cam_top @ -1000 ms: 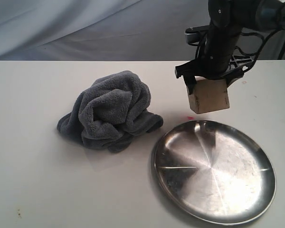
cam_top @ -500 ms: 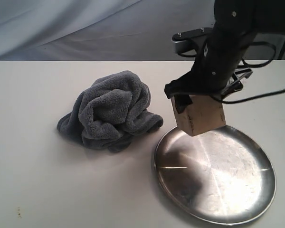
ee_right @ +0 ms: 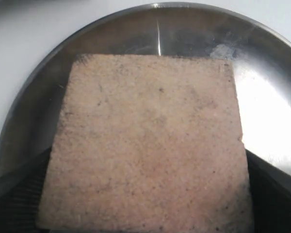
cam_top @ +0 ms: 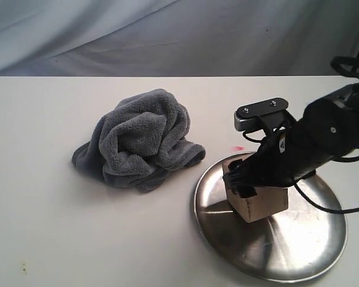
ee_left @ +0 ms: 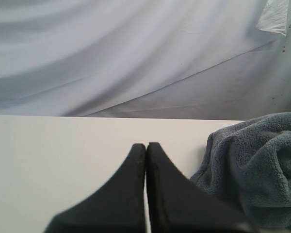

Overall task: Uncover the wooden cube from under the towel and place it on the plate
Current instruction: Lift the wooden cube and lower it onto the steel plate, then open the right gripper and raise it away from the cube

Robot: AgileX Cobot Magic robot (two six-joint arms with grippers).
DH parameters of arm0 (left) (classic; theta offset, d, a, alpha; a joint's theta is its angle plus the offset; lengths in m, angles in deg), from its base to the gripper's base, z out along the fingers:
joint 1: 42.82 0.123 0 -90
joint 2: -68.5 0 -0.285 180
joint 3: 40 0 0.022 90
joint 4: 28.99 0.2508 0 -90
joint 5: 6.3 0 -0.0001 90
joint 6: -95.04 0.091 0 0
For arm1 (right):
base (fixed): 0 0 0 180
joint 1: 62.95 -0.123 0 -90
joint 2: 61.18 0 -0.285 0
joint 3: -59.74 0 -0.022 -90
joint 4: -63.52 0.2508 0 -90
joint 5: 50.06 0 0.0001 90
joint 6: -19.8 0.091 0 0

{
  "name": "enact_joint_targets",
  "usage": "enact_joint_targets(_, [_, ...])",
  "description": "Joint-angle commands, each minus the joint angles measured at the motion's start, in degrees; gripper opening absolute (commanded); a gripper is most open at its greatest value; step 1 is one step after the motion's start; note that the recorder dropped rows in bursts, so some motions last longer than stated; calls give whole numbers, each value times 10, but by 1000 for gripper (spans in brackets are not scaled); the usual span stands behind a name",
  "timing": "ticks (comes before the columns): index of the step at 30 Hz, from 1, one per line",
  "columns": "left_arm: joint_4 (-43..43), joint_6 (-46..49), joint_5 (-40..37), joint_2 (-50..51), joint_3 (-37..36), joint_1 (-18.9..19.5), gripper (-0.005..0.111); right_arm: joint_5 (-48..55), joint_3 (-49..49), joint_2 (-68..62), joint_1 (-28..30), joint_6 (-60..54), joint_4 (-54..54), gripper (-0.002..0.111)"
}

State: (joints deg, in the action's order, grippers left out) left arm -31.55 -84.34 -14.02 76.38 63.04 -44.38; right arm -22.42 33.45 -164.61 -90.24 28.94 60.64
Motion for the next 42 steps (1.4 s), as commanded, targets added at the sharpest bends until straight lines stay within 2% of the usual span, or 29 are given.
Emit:
enact_joint_targets(1, [0, -1, 1, -1, -3, 0, 1, -66, -32, 14, -1, 3, 5, 50])
enact_joint_targets(9, [0, -1, 1, -1, -3, 0, 1, -48, -48, 14, -1, 3, 5, 52])
enact_joint_targets(16, [0, -1, 1, -1, -3, 0, 1, -43, -48, 29, -1, 3, 5, 77])
enact_joint_targets(18, [0, -1, 1, -1, -3, 0, 1, -43, -48, 39, -1, 3, 5, 79])
enact_joint_targets(33, [0, 0, 1, -1, -3, 0, 1, -55, -48, 99, -1, 3, 4, 79])
enact_joint_targets(39, [0, -1, 1, -1, -3, 0, 1, -134, -48, 172, -1, 1, -32, 77])
enact_joint_targets(42, [0, -1, 1, -1, -3, 0, 1, -183, -48, 197, -1, 1, -57, 70])
